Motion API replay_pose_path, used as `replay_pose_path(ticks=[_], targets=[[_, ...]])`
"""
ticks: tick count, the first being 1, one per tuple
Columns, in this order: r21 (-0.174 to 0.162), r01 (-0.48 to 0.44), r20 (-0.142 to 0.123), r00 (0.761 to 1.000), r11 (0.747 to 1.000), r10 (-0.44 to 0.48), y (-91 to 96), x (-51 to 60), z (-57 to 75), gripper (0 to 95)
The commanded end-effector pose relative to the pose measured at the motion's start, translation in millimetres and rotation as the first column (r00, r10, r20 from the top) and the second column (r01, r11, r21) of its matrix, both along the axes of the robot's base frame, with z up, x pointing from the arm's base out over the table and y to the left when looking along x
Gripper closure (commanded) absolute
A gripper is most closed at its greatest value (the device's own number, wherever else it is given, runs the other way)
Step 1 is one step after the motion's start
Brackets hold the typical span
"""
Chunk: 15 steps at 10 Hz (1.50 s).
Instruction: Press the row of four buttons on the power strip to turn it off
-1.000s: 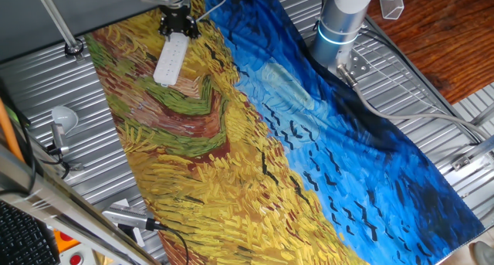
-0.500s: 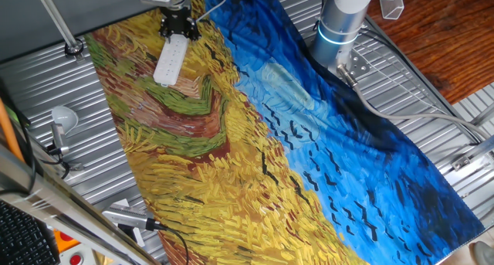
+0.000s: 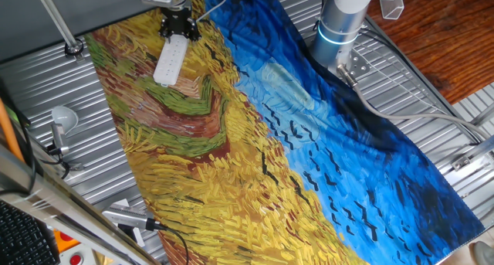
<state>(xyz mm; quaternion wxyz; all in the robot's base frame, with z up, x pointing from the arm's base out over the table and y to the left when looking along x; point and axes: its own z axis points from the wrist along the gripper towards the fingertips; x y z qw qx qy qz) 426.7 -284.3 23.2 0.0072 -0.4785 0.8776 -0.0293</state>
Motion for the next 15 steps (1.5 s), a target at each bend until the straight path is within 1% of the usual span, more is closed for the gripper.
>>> replay_pose_path(ticks=[1, 2, 7, 9, 10, 13, 14, 15], targets=[[0.004, 0.003, 0.003, 1.0, 1.0, -0.003, 1.4, 0.1, -7.3, 19.0], [0.004, 0.002, 0.007, 1.0, 1.0, -0.002, 2.9, 0.3, -10.1, 19.0], [-0.007, -0.005, 0.008, 1.0, 1.0, 0.005, 4.3, 0.1, -18.1, 19.0], [0.002, -0.002, 0.013, 1.0, 1.0, 0.002, 3.0, -0.7, -23.7, 19.0], [0.009, -0.003, 0.013, 1.0, 1.0, 0.003, 1.2, -0.8, -23.6, 19.0], [0.016, -0.004, 0.013, 1.0, 1.0, 0.004, -3.4, -0.8, -21.0, 19.0], [0.014, -0.003, 0.013, 1.0, 1.0, 0.003, -3.9, -0.6, -16.6, 19.0], [0.009, -0.009, 0.011, 1.0, 1.0, 0.009, -4.6, -0.3, -6.3, 19.0]])
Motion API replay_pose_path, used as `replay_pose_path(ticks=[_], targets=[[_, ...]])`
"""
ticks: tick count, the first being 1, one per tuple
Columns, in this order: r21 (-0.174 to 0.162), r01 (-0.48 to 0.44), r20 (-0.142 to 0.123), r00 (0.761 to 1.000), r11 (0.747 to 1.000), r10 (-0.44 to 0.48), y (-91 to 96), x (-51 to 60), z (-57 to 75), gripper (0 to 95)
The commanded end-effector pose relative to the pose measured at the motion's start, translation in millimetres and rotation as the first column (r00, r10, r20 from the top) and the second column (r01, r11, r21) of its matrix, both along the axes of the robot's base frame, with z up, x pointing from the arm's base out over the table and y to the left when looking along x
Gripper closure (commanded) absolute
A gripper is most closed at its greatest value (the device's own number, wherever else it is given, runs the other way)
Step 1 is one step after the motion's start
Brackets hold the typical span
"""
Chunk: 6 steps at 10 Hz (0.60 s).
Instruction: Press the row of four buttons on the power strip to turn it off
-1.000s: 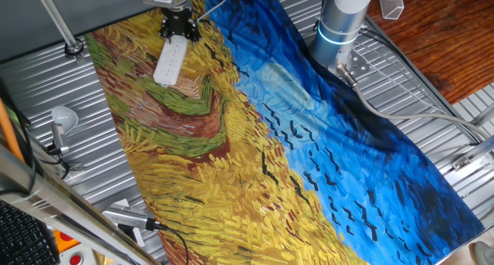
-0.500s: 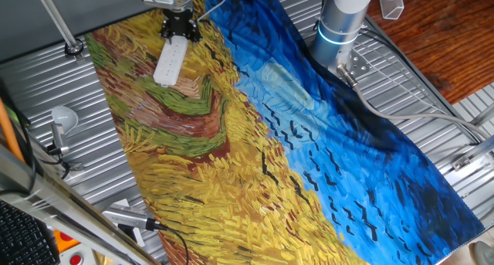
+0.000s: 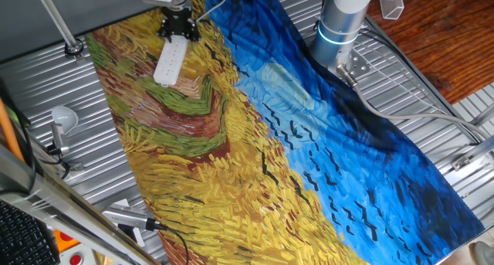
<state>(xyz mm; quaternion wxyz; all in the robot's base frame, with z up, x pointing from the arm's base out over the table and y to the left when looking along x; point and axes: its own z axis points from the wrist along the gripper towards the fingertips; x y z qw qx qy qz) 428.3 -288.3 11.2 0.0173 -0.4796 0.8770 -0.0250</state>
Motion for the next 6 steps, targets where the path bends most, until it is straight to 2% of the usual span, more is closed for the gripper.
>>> replay_pose_path(ticks=[1, 2, 3, 6], targets=[[-0.009, -0.004, -0.019, 1.0, 1.0, 0.004, -0.2, -1.7, 19.5, 19.0], [-0.01, -0.006, -0.023, 1.0, 1.0, 0.006, 0.3, -1.8, 25.1, 19.0], [-0.011, -0.006, -0.026, 1.0, 1.0, 0.005, 1.3, -2.3, 37.3, 19.0], [-0.004, 0.007, -0.025, 1.0, 1.0, -0.007, 7.8, 0.1, 47.2, 19.0]])
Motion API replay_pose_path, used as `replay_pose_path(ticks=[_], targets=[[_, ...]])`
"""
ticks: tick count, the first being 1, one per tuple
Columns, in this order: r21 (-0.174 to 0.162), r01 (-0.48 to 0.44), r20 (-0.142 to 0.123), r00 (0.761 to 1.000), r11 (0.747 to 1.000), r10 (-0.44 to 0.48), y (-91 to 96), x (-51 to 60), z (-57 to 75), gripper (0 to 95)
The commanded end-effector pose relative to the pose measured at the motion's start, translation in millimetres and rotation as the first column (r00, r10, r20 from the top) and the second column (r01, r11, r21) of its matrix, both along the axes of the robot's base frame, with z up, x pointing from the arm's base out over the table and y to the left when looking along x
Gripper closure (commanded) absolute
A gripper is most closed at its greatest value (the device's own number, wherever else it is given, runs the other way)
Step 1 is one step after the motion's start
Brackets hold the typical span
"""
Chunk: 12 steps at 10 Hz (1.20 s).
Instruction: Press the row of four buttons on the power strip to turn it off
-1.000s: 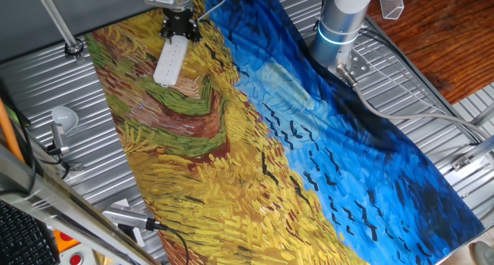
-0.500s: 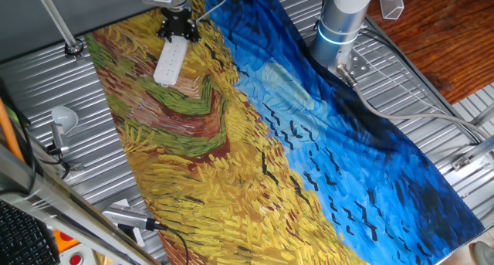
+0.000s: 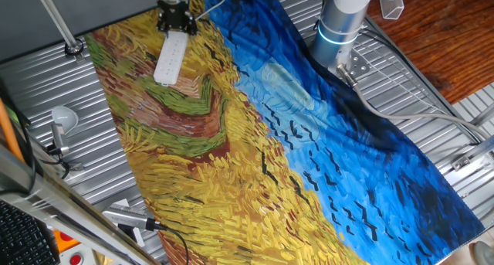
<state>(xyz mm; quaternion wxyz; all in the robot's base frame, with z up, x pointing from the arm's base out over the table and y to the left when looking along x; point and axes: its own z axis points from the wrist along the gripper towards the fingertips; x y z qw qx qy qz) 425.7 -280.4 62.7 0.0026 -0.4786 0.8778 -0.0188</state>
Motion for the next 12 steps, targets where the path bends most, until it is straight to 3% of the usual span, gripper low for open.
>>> replay_pose_path(ticks=[1, 6, 12], targets=[[0.001, 0.006, 0.006, 1.0, 1.0, -0.006, 3.5, 6.4, -4.1, 19.0], [-0.004, 0.001, 0.008, 1.0, 1.0, -0.001, 19.6, 27.0, -11.8, 19.0], [0.004, 0.014, 0.014, 1.0, 1.0, -0.014, 24.0, 29.3, -33.5, 19.0]])
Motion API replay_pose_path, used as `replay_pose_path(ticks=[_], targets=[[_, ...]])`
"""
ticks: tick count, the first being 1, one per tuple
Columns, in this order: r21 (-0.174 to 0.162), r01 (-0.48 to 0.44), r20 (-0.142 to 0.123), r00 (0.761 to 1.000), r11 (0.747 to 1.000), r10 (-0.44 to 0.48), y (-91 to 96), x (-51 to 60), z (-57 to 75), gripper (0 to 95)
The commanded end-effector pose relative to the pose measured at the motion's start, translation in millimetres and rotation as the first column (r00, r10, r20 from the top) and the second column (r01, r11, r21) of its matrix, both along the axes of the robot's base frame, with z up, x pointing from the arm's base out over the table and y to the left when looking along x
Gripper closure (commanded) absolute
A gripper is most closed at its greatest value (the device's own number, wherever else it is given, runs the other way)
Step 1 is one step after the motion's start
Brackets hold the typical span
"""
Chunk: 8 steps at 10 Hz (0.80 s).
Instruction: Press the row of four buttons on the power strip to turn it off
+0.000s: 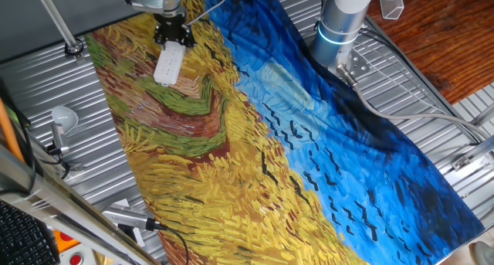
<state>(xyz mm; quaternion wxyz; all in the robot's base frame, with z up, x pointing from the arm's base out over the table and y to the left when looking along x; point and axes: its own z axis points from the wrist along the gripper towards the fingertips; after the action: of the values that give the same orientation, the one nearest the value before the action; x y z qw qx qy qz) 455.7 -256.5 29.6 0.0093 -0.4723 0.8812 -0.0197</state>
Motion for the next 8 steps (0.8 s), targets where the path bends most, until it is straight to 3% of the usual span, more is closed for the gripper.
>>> replay_pose_path(ticks=[1, 8], targets=[[-0.001, 0.001, 0.001, 1.0, 1.0, -0.001, 1.7, -0.6, -3.1, 19.0], [0.005, -0.01, 0.016, 1.0, 1.0, 0.01, 3.2, -1.6, -13.2, 19.0]])
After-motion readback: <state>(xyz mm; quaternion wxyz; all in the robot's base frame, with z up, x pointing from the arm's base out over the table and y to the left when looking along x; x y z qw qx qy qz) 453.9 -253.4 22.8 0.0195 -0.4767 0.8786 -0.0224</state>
